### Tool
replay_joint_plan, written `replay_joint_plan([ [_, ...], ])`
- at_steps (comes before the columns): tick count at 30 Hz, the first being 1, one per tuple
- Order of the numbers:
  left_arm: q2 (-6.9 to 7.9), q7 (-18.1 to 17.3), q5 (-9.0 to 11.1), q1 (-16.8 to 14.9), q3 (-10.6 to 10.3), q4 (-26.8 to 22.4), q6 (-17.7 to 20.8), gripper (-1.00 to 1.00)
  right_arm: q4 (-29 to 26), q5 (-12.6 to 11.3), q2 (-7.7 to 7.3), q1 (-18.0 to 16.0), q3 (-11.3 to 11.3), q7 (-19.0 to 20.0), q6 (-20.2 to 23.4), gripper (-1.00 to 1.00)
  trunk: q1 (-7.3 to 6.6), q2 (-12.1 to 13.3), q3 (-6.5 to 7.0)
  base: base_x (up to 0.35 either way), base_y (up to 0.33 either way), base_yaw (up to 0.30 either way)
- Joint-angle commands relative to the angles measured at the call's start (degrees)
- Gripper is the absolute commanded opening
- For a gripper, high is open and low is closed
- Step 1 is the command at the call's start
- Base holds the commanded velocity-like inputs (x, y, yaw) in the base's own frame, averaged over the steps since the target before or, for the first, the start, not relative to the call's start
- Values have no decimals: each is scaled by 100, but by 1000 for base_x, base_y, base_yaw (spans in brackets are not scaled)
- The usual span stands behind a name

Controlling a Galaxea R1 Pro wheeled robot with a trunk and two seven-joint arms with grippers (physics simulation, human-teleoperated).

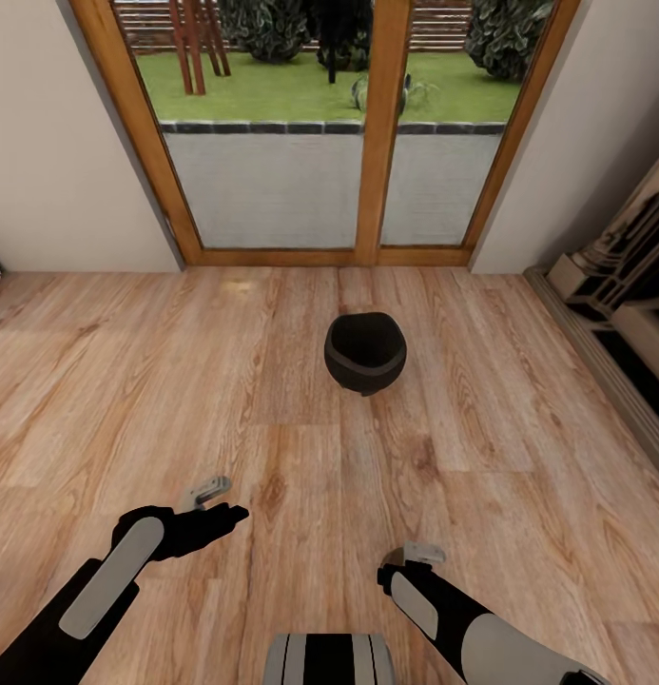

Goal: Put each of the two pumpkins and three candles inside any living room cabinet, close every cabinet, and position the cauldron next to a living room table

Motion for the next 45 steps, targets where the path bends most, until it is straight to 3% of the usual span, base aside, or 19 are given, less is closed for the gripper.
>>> replay_joint_plan([
  [1,3,60,58,-4,-8,-5,-8,100,-10,-30,-5,-5,42,-40,24,-100,-1,-2,-4,0,0,0],
  [9,2,60,57,-4,-2,-19,-8,100,-10,-30,-9,-5,43,-32,24,-100,-1,-2,-4,0,0,0],
  [45,-123,131,-12,-4,-83,190,-17,100,-108,-29,-26,-5,51,-22,117,-100,-94,46,794,0,0,0],
])
